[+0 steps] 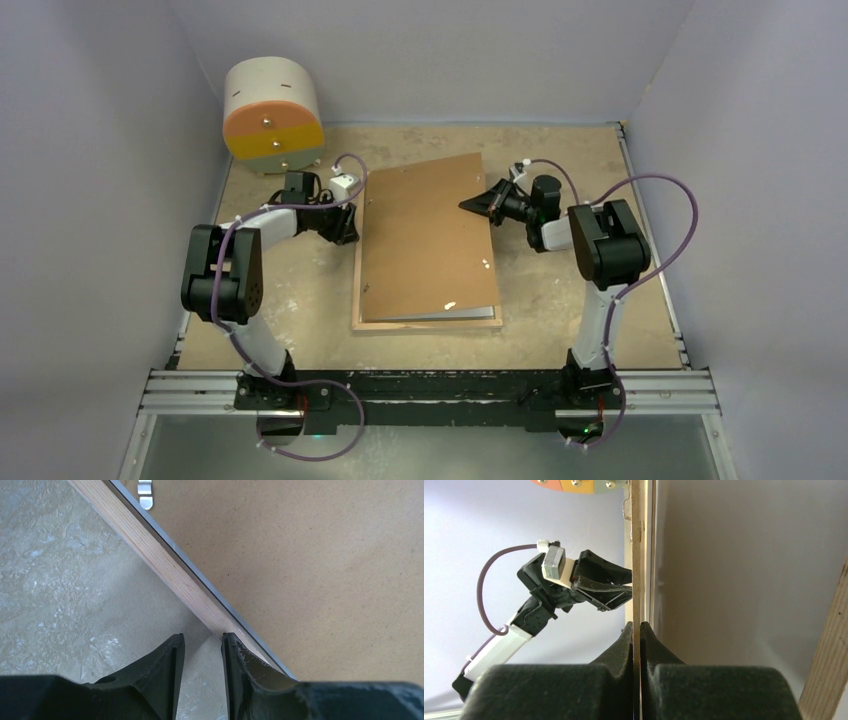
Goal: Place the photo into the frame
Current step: Place the photo frame item in the photo frame.
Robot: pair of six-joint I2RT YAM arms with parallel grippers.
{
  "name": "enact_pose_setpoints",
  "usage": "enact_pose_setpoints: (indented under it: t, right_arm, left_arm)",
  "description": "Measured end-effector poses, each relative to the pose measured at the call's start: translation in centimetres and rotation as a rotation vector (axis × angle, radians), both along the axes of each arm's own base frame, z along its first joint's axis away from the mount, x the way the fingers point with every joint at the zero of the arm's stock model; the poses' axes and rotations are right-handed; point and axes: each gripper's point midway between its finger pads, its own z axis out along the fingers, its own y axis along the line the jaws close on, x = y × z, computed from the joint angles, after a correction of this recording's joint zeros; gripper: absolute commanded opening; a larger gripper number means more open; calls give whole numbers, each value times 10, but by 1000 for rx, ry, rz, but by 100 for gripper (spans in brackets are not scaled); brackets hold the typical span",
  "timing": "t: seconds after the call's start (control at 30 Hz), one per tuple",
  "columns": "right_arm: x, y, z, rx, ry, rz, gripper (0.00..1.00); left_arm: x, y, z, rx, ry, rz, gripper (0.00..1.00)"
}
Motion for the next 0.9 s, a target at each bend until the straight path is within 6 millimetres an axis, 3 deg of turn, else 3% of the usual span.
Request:
enact_pose_setpoints:
  t: [0.23, 0.9]
  right_arm:
    - [-3, 5, -15, 2, 39, 9, 0]
    - [-3, 7, -21, -23, 32, 2, 0]
  left_arm:
    - [-1, -2, 0, -8, 3, -6, 32]
    - [-1, -7, 1, -16, 2, -30, 17]
